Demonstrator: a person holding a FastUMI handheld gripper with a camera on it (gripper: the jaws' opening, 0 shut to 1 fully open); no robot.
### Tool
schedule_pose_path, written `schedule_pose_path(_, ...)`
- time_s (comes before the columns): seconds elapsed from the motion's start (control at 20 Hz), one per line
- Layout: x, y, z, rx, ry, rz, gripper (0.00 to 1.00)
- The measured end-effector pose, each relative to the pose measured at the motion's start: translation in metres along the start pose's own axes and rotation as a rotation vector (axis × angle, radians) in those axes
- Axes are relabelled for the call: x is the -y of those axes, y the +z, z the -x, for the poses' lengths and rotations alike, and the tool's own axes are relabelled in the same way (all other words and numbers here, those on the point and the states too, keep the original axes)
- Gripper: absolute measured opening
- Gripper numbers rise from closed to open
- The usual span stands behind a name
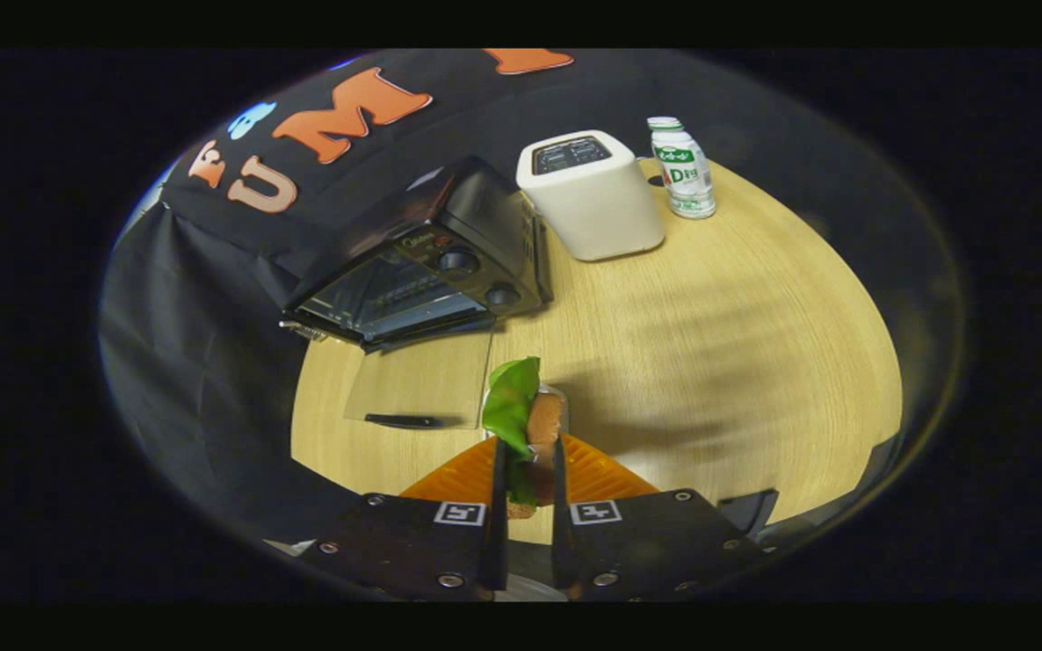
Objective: Open the toaster oven, put the food inside, and close the toaster oven door.
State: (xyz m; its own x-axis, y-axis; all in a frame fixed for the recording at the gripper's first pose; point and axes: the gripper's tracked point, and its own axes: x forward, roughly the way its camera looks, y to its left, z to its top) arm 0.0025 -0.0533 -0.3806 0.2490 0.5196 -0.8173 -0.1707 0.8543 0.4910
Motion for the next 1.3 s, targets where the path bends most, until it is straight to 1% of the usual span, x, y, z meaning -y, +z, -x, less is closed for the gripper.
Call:
schedule_pose_path(0.25,-0.021,0.019,0.024,0.141,-0.025,-0.102,0.20)
schedule_pose_path(0.4,-0.042,0.032,0.033,0.249,-0.011,-0.190,0.19)
schedule_pose_path(0.55,-0.064,0.045,0.030,0.352,0.022,-0.277,0.19)
schedule_pose_path(0.75,-0.093,0.053,0.009,0.466,0.092,-0.412,0.19)
schedule_pose_path(0.95,-0.117,0.061,-0.026,0.546,0.164,-0.569,0.19)
schedule_pose_path(1.05,-0.125,0.060,-0.047,0.559,0.195,-0.621,0.19)
schedule_pose_path(1.25,-0.140,0.074,-0.094,0.613,0.211,-0.703,0.19)
schedule_pose_path(1.3,-0.146,0.077,-0.102,0.620,0.239,-0.723,0.19)
